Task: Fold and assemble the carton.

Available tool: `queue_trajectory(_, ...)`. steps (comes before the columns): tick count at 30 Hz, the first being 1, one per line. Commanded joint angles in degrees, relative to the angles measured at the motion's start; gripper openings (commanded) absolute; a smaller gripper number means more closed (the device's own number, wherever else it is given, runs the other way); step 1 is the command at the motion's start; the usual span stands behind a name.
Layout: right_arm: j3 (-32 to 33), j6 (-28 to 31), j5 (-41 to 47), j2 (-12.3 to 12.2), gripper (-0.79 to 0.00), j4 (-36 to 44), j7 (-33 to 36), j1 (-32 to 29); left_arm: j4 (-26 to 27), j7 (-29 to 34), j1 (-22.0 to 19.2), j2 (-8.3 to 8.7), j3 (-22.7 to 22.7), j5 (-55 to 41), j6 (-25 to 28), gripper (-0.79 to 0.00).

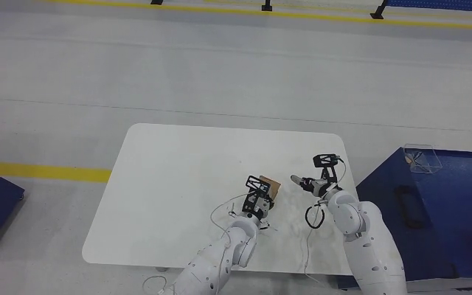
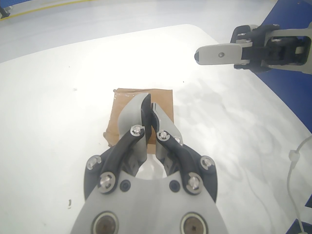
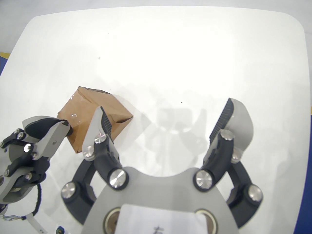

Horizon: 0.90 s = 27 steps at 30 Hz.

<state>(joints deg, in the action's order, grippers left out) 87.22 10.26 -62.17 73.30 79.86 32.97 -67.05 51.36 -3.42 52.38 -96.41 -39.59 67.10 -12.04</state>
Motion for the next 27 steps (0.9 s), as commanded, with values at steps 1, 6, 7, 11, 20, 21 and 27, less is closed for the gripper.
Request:
queue_trajectory(1, 0.00, 0.00, 0.00, 0.00, 0.000, 0.00, 0.00, 0.00, -1.10, 1.24, -0.56, -0.29, -0.13, -0.20, -0.38, -0.785)
queue_trajectory(6, 0.00, 0.00, 0.00, 0.00, 0.000, 0.00, 0.00, 0.00, -0.32, -3.42, 0.18, -0.77, -0.58, -0.33, 0.10, -0.785)
queue_trajectory(7, 0.00, 0.00, 0.00, 0.00, 0.000, 0.00, 0.00, 0.00, -0.22, -3.80, 0.40, -0.77, -0.78, -0.20, -0.03, -0.785)
queue_trajectory(11, 0.00, 0.00, 0.00, 0.00, 0.000, 0.00, 0.00, 0.00, -1.42, -1.45, 0.04, -0.95, -1.41, 0.06, -0.03, -0.785)
queue_trajectory(20, 0.00, 0.00, 0.00, 0.00, 0.000, 0.00, 0.00, 0.00, 2.88, -9.07, 2.65, -1.44, -2.28, 0.77, -1.62, -0.785)
queue_trajectory(21, 0.00, 0.00, 0.00, 0.00, 0.000, 0.00, 0.00, 0.00, 4.73, -10.86, 3.79, -1.30, -2.50, 1.28, -2.08, -0.785)
queue_trajectory(27, 0.00, 0.00, 0.00, 0.00, 0.000, 0.00, 0.00, 0.00, 18.73, -17.19, 13.26, 0.45, -4.68, 6.38, -6.18, -0.785)
